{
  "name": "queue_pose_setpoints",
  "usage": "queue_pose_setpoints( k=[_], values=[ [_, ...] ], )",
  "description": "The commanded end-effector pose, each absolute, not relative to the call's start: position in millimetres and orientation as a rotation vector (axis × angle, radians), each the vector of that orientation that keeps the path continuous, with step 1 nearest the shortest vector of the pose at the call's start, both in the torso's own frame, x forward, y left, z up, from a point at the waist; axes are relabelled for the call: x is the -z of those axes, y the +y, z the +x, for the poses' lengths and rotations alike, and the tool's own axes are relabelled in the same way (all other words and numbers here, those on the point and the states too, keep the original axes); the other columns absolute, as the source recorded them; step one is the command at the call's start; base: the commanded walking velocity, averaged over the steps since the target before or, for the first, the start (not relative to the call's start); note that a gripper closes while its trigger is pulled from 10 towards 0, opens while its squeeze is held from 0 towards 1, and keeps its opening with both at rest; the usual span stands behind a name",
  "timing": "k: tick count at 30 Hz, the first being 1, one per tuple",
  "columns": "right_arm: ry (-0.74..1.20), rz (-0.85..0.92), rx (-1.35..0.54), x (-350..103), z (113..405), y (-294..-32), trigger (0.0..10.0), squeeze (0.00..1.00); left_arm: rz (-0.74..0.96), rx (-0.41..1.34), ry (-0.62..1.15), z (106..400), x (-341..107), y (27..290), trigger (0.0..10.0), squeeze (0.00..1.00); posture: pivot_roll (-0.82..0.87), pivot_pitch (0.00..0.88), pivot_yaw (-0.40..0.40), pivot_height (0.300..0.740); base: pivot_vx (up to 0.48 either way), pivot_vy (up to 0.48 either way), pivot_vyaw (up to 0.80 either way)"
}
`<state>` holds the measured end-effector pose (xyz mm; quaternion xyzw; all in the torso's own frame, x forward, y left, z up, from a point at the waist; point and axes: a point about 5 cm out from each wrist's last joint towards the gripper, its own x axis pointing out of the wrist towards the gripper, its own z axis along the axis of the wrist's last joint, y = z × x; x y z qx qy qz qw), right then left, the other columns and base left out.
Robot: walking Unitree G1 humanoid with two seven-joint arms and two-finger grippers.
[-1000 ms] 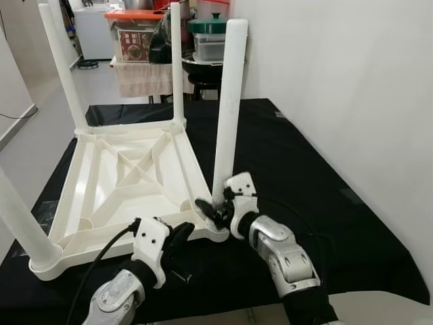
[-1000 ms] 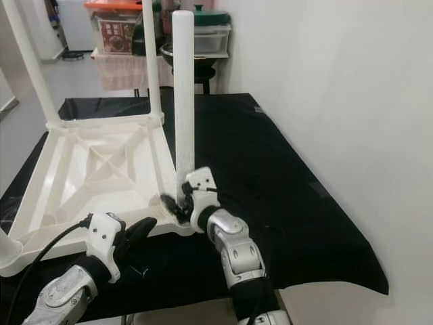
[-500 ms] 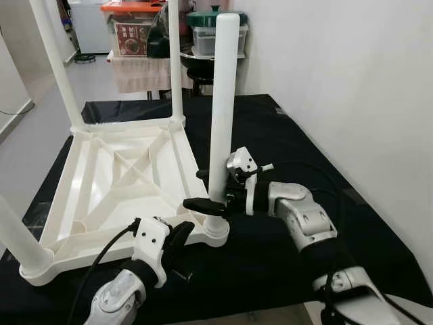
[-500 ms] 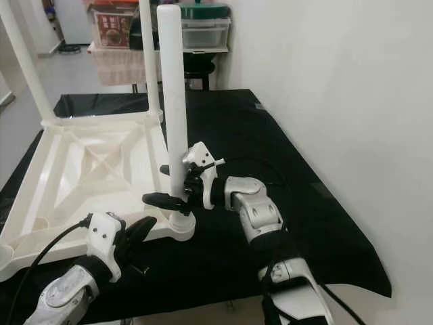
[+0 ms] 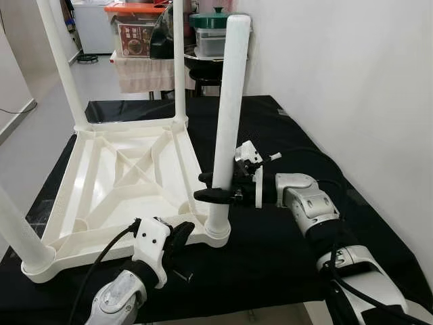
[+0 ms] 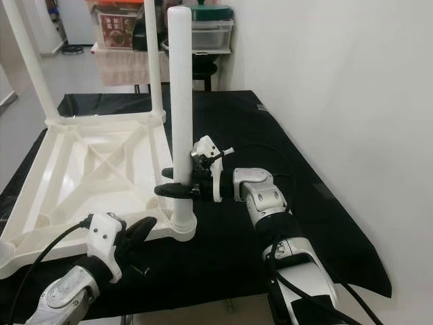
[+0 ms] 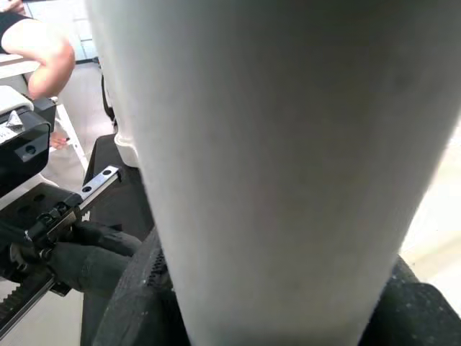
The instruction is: Building children table
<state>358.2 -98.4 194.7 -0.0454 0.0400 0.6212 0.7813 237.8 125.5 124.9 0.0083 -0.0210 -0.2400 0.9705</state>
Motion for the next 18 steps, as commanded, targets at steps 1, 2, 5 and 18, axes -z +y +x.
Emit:
queue_pose_setpoints(
  k=[1, 2, 5, 18],
  values=[
    [0.082, -0.090, -1.314, -190.7, 358.4, -101.7, 0.0, 0.00, 0.017, 0.487, -0.035, 236.5, -123.5, 125.3, 10.0, 0.00, 0.04, 0.000, -0.069, 0.740, 0.000, 0.000, 0.00],
    [0.068, -0.091, -1.252, -190.6, 359.8, -104.7, 0.0, 0.00, 0.017, 0.486, -0.035, 236.6, -123.6, 125.4, 10.0, 0.00, 0.04, 0.000, -0.068, 0.740, 0.000, 0.000, 0.00],
    [0.054, -0.081, -1.142, -189.0, 359.5, -106.9, 0.0, 0.00, 0.017, 0.485, -0.035, 236.8, -123.8, 126.0, 10.0, 0.00, 0.03, 0.000, -0.069, 0.740, 0.000, 0.000, 0.00],
    [0.142, 0.087, -0.523, -146.2, 337.2, -70.8, 0.0, 0.00, 0.022, 0.498, -0.029, 242.1, -123.2, 130.4, 10.0, 0.00, 0.02, 0.000, -0.046, 0.740, 0.000, 0.000, 0.00]
  ],
)
